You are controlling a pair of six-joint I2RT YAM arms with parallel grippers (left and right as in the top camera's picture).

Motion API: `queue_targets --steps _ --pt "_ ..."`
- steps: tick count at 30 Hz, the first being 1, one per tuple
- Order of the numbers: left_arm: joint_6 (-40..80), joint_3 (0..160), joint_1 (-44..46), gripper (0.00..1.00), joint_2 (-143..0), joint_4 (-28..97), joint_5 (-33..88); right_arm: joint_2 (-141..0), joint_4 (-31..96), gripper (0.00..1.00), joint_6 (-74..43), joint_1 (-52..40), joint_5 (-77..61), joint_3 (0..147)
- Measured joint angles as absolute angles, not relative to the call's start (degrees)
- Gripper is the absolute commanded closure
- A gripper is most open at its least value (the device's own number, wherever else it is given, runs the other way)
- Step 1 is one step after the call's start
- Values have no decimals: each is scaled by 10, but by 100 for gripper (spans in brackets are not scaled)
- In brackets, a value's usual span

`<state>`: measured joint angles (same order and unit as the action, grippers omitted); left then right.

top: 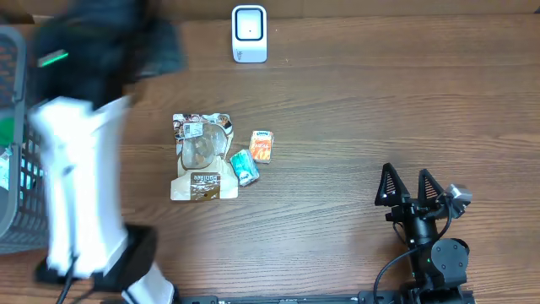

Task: Scan the item barcode
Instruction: 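Carry the green wipes pack out and set it beside the Kleenex, then reach the left gripper into the basket and grasp the large green wipes packet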

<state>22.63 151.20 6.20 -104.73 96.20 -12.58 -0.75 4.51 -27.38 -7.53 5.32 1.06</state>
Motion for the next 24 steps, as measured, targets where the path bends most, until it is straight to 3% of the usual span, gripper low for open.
queue_targets --steps 5,10,19,24 --pt "225 1519 -181 36 -981 966 -88 -8 44 0 -274 -75 53 11" --pt "223 1471 -346 39 -990 964 -26 -8 45 0 -274 -75 53 11" --pt "224 1223 -500 37 -1004 850 38 -8 45 0 -274 -75 53 11" --pt "212 1095 -514 34 -1007 745 40 -8 45 0 -274 -75 53 11"
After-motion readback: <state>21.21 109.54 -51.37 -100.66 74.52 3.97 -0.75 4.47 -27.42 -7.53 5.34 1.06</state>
